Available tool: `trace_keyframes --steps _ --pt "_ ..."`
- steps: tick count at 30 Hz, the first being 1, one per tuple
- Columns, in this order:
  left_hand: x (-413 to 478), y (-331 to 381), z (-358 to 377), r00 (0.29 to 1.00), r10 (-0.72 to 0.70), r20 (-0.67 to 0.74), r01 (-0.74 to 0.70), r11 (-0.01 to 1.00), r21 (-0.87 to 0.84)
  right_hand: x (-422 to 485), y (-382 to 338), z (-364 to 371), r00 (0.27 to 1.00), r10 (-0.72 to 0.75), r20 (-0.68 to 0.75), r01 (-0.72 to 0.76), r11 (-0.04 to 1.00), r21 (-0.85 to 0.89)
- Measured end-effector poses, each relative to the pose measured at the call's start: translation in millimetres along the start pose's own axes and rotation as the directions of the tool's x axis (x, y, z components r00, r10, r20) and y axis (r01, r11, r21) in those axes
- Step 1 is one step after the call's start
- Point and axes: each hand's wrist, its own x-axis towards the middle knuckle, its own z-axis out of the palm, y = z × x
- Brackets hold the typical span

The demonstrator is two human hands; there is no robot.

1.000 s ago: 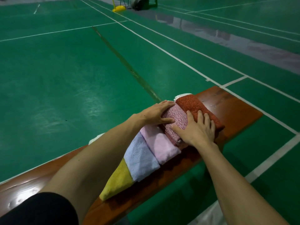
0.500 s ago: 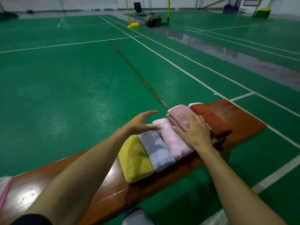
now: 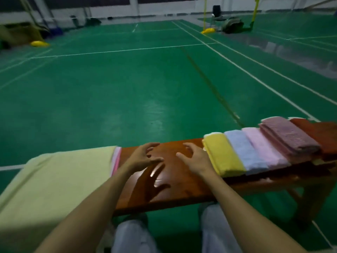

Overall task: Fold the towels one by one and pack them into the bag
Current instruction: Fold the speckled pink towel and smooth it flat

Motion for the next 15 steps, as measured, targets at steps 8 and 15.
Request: trace_keyframes --steps 8,15 --pt "-89 -77 -93 0.971 -0.100 -0.219 0.116 0.992 0.059 -17 -60 130 0.969 -0.021 0.245 0.004 0.998 0.070" --pt "-117 -110 -127 0.950 -0.099 -0.295 0.128 0.988 0.082 -16 -99 191 0.945 -0.124 0.304 0.101 0.991 0.091"
